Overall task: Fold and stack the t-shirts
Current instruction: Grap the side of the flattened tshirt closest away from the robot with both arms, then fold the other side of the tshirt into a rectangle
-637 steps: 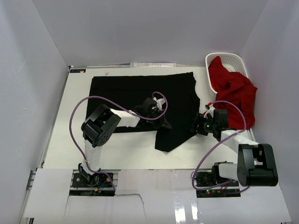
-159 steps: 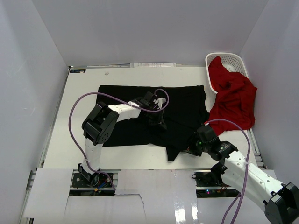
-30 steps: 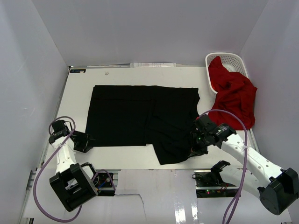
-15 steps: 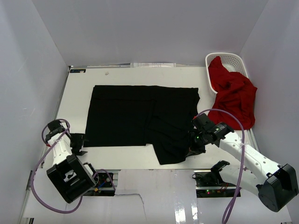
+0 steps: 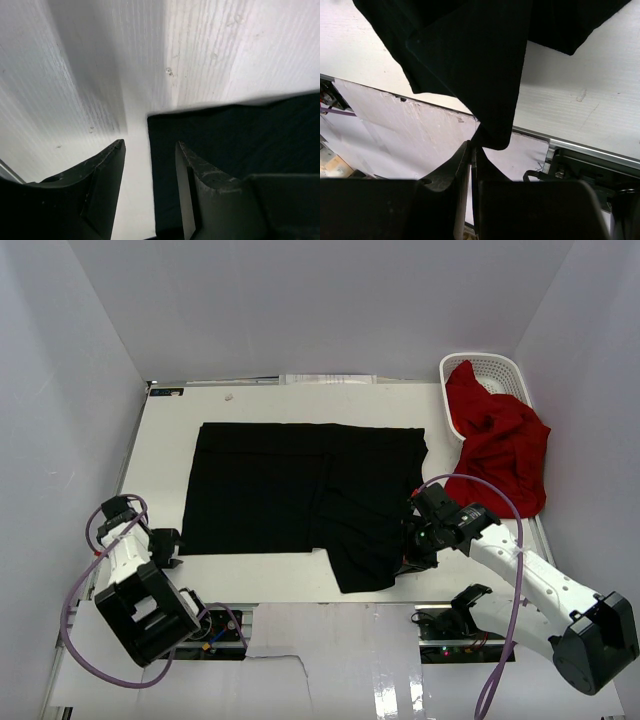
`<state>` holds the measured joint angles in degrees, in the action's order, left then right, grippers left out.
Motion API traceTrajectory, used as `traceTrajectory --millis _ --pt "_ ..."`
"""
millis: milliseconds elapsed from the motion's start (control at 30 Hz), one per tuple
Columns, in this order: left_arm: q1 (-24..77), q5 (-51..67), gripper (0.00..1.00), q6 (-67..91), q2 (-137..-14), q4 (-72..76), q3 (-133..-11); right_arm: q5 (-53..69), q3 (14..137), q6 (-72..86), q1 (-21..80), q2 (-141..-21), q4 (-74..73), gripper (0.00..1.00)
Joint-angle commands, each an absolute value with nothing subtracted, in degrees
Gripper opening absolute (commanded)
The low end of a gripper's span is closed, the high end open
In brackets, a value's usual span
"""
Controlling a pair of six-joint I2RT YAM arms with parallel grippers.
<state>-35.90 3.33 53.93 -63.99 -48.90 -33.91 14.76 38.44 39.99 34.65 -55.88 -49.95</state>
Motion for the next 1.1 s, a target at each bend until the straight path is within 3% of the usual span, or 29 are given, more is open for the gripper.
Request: traceTrajectory --millis 0,267,800,867,933,1067 --pt "-36.3 1.8 0.55 56.2 -66.4 -46.6 -34.1 15.6 38.4 39.9 34.4 -54.8 -49.0 0.08" --pt "-36.3 2.2 0.47 56.5 -72.2 -43.4 -34.2 15.4 38.1 40.4 34.1 -54.0 -48.8 0.08" --pt "-36.3 -1.8 0.48 58.3 -72.9 -39.2 -34.1 16.0 38.2 39.6 33.4 -53.9 -48.1 0.08" --pt "-36.3 -2.1 0.41 58.7 -73.7 -38.8 -33.7 16.0 38.2 39.6 33.3 -53.8 -48.2 0.08" --pt "-36.3 -1.6 0.25 58.7 -73.9 -36.8 -33.0 16.1 38.4 39.6 33.2 -53.7 -48.3 0.08" --pt "-36.2 -0.6 0.21 58.8 -76.2 -34.3 -31.6 16.2 38.7 39.6 33.1 -53.4 -48.5 0.08"
